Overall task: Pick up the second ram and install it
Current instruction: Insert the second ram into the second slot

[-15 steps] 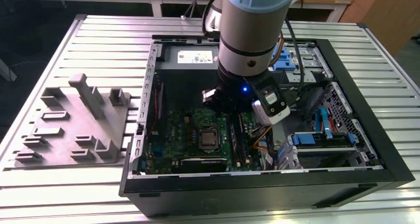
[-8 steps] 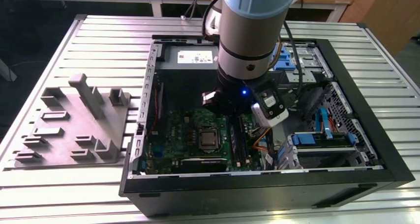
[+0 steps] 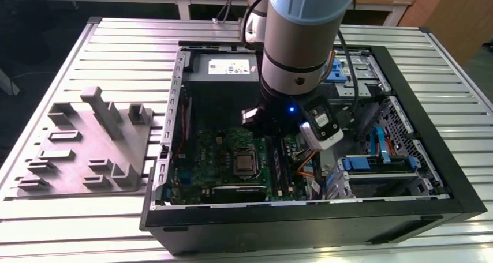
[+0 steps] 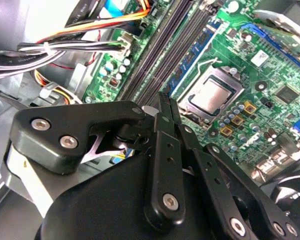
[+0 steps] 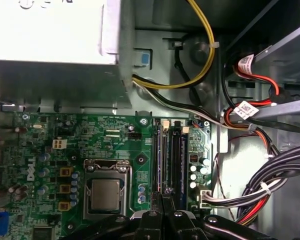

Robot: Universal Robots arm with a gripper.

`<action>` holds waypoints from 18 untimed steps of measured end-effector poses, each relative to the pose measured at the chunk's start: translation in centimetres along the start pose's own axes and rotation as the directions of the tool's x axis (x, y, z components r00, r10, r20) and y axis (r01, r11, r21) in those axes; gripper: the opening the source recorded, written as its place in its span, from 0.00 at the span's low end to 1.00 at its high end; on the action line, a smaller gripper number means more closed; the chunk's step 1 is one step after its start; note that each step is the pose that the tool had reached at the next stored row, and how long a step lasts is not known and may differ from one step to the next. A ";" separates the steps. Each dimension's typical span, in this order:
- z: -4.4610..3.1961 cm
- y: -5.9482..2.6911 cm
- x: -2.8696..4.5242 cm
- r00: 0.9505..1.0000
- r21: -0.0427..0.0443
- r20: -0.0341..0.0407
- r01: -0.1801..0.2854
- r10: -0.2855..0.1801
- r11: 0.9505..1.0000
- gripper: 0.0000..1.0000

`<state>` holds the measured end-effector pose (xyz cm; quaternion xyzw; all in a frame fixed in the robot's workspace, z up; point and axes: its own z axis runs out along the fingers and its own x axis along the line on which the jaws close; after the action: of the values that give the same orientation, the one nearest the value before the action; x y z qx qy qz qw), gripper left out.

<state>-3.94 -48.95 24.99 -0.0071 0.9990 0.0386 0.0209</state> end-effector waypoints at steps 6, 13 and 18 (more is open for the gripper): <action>0.31 -0.04 -0.14 1.000 0.000 0.000 0.000 0.000 1.000 0.11; 0.36 -0.34 -0.14 1.000 0.000 0.000 0.000 0.000 1.000 0.11; 0.57 -0.39 -0.40 1.000 0.000 0.000 0.000 0.000 1.000 0.11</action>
<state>-3.52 -49.29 24.40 -0.0071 0.9990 0.0385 0.0209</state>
